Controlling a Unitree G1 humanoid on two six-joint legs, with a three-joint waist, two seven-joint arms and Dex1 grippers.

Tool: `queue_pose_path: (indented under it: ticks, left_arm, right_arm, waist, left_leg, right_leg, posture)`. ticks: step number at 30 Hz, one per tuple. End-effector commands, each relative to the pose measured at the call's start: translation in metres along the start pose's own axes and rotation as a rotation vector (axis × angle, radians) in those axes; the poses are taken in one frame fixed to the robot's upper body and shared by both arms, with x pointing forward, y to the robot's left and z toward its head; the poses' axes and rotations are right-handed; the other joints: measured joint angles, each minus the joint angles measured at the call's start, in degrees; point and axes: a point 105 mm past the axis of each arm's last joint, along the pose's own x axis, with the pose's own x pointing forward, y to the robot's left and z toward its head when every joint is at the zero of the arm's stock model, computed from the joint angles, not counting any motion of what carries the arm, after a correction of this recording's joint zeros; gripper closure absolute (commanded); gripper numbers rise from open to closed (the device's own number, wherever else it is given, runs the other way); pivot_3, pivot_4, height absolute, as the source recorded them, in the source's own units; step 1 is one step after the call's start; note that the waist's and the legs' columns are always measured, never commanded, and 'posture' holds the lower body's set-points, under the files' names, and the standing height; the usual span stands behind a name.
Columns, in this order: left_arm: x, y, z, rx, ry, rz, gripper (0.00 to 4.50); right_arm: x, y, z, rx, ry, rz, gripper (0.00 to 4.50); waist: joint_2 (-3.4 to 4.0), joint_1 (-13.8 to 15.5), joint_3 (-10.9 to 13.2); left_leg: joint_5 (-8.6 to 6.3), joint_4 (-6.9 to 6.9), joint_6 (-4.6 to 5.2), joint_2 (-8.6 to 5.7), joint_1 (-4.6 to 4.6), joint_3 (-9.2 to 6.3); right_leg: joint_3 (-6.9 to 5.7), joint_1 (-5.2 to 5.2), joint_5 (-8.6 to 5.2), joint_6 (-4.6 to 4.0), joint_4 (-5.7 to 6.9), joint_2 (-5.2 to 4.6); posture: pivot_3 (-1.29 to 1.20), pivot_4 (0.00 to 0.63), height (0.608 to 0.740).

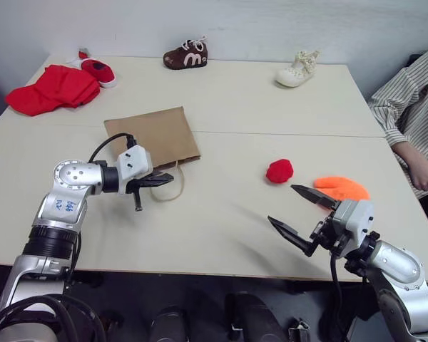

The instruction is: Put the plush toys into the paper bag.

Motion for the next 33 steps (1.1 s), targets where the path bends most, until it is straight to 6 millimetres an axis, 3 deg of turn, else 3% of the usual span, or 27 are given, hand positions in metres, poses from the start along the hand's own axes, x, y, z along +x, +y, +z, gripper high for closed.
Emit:
queue_pose_path:
  ticks: [1,4,6,12,17,22,33]
  left_arm:
    - [0.007,-0.004,0.068,-0.033,-0.231,-0.087,4.5]
    - [0.008,-0.009,0.109,-0.132,-0.385,-0.141,4.5]
    - [0.01,-0.013,0.124,-0.172,-0.42,-0.167,4.5]
    - [0.015,-0.02,0.142,-0.252,-0.453,-0.195,4.5]
    - [0.014,-0.027,0.148,-0.277,-0.477,-0.216,4.5]
    - [0.01,-0.026,0.156,-0.34,-0.547,-0.213,4.5]
    - [-0.008,-0.007,0.164,-0.436,-0.651,-0.172,4.5]
  right_arm:
    - [0.008,0.008,0.023,-0.015,-0.078,0.056,0.62]
    - [0.025,0.016,0.028,0.014,-0.087,0.111,1.65]
    - [0.037,0.024,0.028,0.033,-0.077,0.155,2.38]
    - [0.085,0.035,0.017,0.026,-0.011,0.188,4.47]
    - [0.118,0.028,-0.008,0.001,0.081,0.12,4.47]
    - [0.135,0.034,-0.038,-0.017,0.209,0.131,4.47]
    - [0.126,0.042,-0.084,0.006,0.373,0.162,4.47]
  waist:
    - [0.0,0.1,0.0]
    - [0.0,0.0,0.0]
    - [0.01,-0.2,0.0]
    - [0.06,-0.3,0.0]
    - [0.05,-0.1,0.0]
    - [0.06,-0.2,0.0]
    - [0.06,-0.3,0.0]
  left_leg:
    - [-0.01,0.08,0.01,0.0,-0.08,-0.08]
    - [-0.02,0.17,0.04,0.0,-0.13,-0.12]
    - [-0.03,0.18,0.03,0.02,-0.13,-0.14]
    - [-0.02,0.18,-0.02,0.04,-0.1,-0.14]
    - [-0.02,0.21,-0.02,0.02,-0.19,-0.17]
    - [-0.03,0.23,0.0,0.01,-0.22,-0.18]
    - [-0.03,0.21,-0.01,0.02,-0.2,-0.18]
  right_leg:
    - [-0.03,0.01,0.01,0.02,0.0,0.0]
    - [-0.02,0.01,0.03,0.06,0.03,-0.01]
    - [0.0,0.0,0.03,0.06,0.05,0.0]
    - [0.03,-0.04,0.01,0.02,0.09,0.03]
    - [-0.02,-0.06,0.01,0.02,0.06,-0.01]
    - [-0.03,-0.06,0.01,0.03,0.01,-0.03]
    - [-0.03,-0.06,0.01,0.03,0.03,-0.02]
  posture:
    - [0.0,0.15,0.74]
    - [0.0,0.15,0.74]
    - [0.0,0.15,0.74]
    - [0.0,0.15,0.74]
    - [0.0,0.15,0.74]
    - [0.0,0.15,0.74]
    - [0.0,0.15,0.74]
